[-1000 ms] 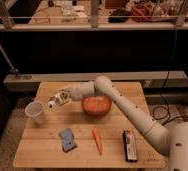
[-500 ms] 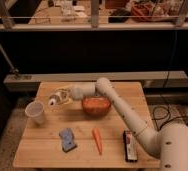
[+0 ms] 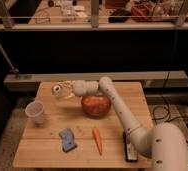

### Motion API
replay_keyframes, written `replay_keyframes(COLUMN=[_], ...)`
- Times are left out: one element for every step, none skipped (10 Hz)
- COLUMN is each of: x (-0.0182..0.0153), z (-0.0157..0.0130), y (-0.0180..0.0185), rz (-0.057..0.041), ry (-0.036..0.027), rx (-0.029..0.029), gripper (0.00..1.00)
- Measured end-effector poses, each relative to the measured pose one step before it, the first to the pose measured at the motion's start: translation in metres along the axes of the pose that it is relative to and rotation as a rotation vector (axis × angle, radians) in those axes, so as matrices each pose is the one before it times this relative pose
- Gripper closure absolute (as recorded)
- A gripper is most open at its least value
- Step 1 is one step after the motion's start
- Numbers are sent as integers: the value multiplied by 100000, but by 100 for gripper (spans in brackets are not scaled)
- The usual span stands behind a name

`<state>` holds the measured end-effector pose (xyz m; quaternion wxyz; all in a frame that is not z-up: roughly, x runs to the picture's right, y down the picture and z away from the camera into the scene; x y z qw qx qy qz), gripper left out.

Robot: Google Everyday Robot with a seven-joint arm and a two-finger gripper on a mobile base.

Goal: Stand the bottle upright

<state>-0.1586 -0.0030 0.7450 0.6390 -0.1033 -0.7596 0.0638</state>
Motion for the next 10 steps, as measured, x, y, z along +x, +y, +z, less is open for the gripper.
replay_keyframes(x=[-495,-236,-101,-28,-81,-20,81,155,342,261], z=[-131,-33,-376,-275,186,188,261,405,252,69], y=[-93,565,196,661,1233,387,345,603,304,72], rz=[2976,4295,4387,3842,5212,2066,1901,2228,1901,976], ry=[-201,-1316,-1295,-2366,-3591,-881,152,854,2156,1280], rx=[-1496,-1660,489,0,-1209,-864,-998,-1959,-841,48], gripper=[100,100,100,100,100,100,100,100,100,100])
